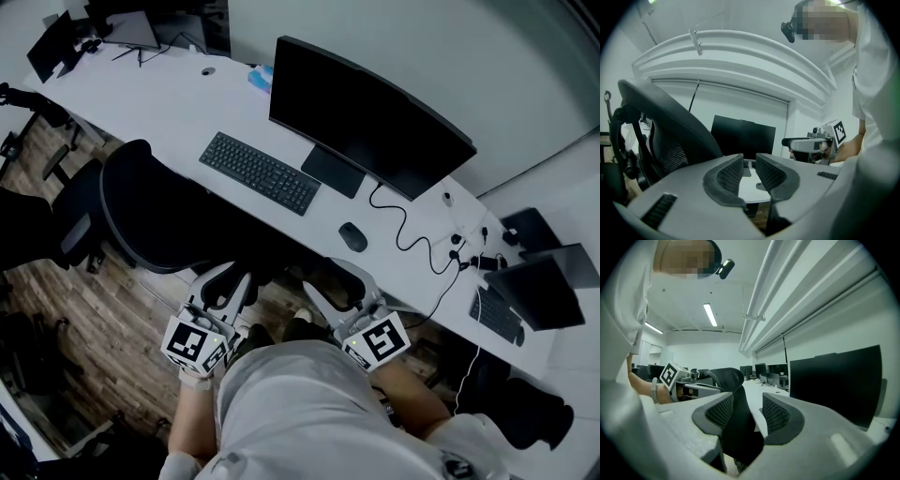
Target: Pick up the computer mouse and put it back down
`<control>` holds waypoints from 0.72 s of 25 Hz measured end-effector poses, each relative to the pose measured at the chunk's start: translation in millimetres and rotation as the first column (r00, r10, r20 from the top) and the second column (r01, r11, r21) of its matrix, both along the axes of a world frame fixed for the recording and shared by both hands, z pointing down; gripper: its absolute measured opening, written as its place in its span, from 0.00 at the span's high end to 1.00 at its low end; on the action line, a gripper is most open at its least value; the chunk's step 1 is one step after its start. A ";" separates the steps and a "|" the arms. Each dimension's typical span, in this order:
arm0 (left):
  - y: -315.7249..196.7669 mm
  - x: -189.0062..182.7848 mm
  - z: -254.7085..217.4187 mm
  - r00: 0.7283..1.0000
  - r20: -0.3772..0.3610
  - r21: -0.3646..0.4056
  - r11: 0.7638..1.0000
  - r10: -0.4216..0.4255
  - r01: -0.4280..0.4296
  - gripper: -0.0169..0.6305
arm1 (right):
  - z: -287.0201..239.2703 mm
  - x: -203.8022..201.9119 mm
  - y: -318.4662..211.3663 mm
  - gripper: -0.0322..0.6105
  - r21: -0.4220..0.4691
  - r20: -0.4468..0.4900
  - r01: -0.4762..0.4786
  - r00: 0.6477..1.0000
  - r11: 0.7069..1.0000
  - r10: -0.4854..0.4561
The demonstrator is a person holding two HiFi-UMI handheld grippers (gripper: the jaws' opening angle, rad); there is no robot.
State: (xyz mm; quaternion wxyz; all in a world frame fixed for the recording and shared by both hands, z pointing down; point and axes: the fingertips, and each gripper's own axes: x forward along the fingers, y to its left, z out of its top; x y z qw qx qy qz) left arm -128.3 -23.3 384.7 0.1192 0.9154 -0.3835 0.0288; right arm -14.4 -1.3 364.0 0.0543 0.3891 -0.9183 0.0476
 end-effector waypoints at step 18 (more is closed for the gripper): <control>9.9 -13.9 8.8 0.999 0.006 -0.024 0.999 -0.036 0.036 0.87 | 9.0 -3.9 1.2 0.64 -0.025 -0.014 0.003 1.000 1.000 -0.004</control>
